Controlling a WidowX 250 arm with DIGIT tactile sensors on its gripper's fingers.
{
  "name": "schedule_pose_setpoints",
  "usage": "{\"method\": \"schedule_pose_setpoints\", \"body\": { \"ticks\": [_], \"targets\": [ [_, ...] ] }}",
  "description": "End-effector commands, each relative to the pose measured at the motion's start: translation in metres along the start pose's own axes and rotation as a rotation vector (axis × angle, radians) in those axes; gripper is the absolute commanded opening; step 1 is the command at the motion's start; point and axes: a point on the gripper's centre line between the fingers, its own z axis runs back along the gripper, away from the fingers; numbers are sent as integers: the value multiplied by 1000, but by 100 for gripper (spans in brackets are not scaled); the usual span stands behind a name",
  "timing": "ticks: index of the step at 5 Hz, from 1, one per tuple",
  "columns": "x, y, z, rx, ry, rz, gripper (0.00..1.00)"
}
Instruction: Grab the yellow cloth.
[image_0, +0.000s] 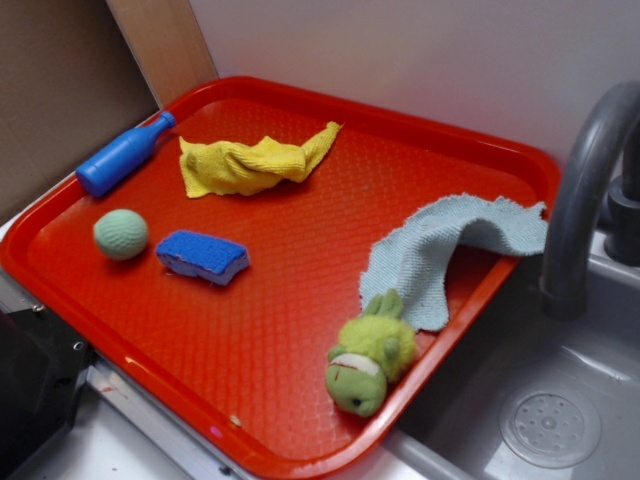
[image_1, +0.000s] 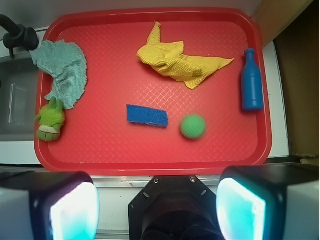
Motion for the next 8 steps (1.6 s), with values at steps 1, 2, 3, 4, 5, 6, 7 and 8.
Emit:
{"method": "schedule_pose_setpoints", "body": {
  "ticks": [1, 2, 3, 4, 5, 6, 7, 8],
  "targets": [
    [0, 0, 0, 0, 0, 0, 100],
    [46, 4, -35, -34, -86, 22, 100],
    [76, 16, -70, -63, -50, 15, 100],
    [94, 40, -108, -25, -37, 62, 100],
    [105, 33, -161, -51, 3, -3, 100],
    [108, 22, -193, 29, -14, -20, 100],
    [104, 12, -220, 16, 15, -34, 100],
    [101, 11, -232, 12, 49, -44, 100]
  ]
}}
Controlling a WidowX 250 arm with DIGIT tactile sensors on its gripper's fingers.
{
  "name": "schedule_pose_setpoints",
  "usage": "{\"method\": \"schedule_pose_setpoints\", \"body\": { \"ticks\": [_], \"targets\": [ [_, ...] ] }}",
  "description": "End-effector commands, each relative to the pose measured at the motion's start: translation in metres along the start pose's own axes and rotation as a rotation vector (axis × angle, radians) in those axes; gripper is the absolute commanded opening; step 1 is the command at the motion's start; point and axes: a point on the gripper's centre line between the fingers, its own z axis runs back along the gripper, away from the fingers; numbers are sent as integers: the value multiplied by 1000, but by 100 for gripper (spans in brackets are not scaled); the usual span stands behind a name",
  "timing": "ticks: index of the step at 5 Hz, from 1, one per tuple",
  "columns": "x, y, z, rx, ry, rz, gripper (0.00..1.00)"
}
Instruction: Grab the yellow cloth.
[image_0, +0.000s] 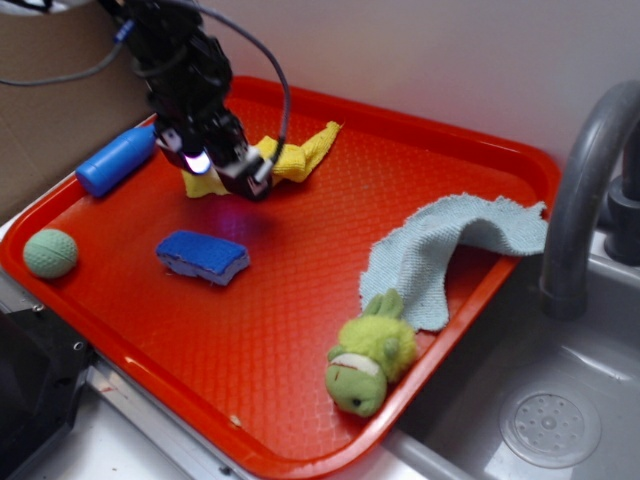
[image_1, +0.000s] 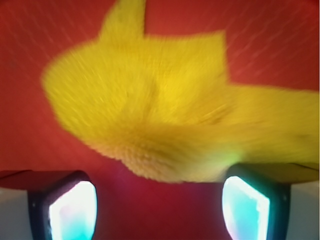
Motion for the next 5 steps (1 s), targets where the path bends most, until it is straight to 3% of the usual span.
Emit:
{"method": "schedule_pose_setpoints", "body": {
  "ticks": [1, 2, 3, 4, 5],
  "targets": [
    [8, -1, -25, 13, 66, 7, 100],
    [15, 2, -30, -20, 96, 30, 100],
    [17, 5, -29, -53, 105, 75, 0],
    [19, 7, -21, -102, 90, 75, 0],
    [18, 8, -11, -115, 74, 72, 0]
  ]
}}
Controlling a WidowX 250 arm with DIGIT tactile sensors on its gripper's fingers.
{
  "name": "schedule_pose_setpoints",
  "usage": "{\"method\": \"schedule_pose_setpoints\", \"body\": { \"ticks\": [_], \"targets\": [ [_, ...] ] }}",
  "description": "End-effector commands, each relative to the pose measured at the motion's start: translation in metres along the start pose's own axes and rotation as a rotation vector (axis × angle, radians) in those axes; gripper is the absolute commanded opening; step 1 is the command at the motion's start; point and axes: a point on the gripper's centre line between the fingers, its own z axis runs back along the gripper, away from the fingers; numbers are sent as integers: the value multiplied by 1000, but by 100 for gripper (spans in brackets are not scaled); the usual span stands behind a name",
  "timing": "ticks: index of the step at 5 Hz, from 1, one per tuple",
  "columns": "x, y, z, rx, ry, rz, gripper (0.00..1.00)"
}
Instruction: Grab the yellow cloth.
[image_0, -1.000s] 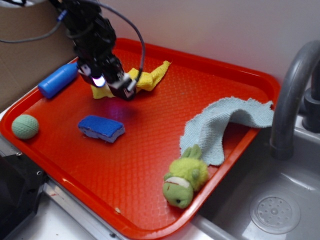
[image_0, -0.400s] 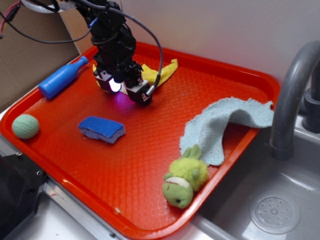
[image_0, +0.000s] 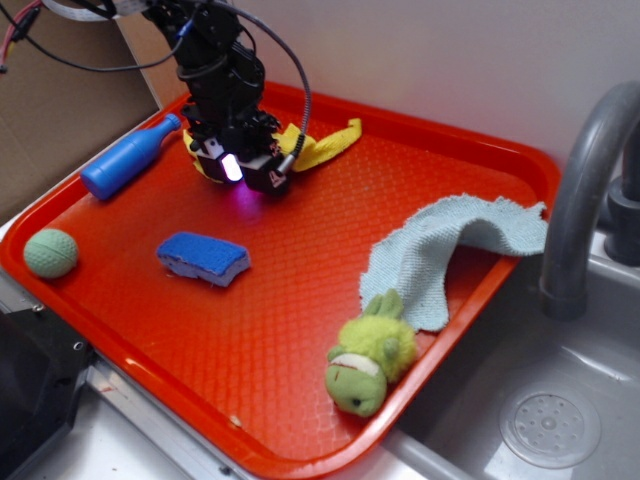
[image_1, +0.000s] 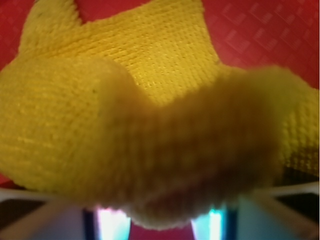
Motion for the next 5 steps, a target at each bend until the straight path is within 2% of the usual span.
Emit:
{"method": "schedule_pose_setpoints", "body": {
  "ticks": [1, 2, 3, 4, 5],
  "targets": [
    [-6, 1, 33, -13, -59, -20, 0],
    [-19, -1, 83, -19, -139, -16, 0],
    [-55, -19, 130, -9, -195, -33, 0],
    [-77, -34, 178, -31, -204, -80, 0],
    [-86, -43, 210, -52, -159, -69, 0]
  ]
}}
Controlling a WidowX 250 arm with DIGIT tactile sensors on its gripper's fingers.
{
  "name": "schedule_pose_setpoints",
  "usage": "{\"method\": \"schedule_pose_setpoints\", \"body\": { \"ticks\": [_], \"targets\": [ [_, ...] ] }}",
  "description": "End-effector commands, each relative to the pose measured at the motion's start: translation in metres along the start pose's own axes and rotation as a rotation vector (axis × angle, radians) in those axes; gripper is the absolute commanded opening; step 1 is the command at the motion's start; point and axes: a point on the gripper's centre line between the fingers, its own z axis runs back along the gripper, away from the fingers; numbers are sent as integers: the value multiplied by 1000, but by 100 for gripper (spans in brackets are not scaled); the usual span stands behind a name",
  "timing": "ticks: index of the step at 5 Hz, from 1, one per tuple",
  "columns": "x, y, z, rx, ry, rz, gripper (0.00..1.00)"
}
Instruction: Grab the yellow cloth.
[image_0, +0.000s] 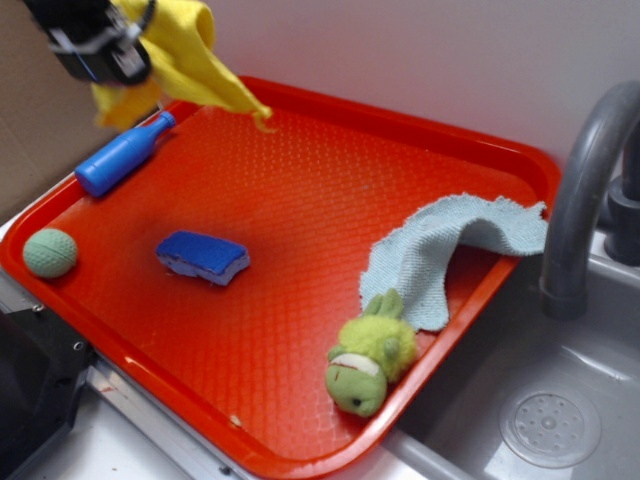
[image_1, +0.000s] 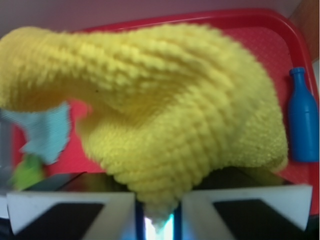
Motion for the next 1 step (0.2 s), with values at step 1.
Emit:
{"method": "schedule_pose_setpoints", "body": {
  "ticks": [1],
  "targets": [
    [3, -9, 32, -1, 11, -4, 0]
  ]
}}
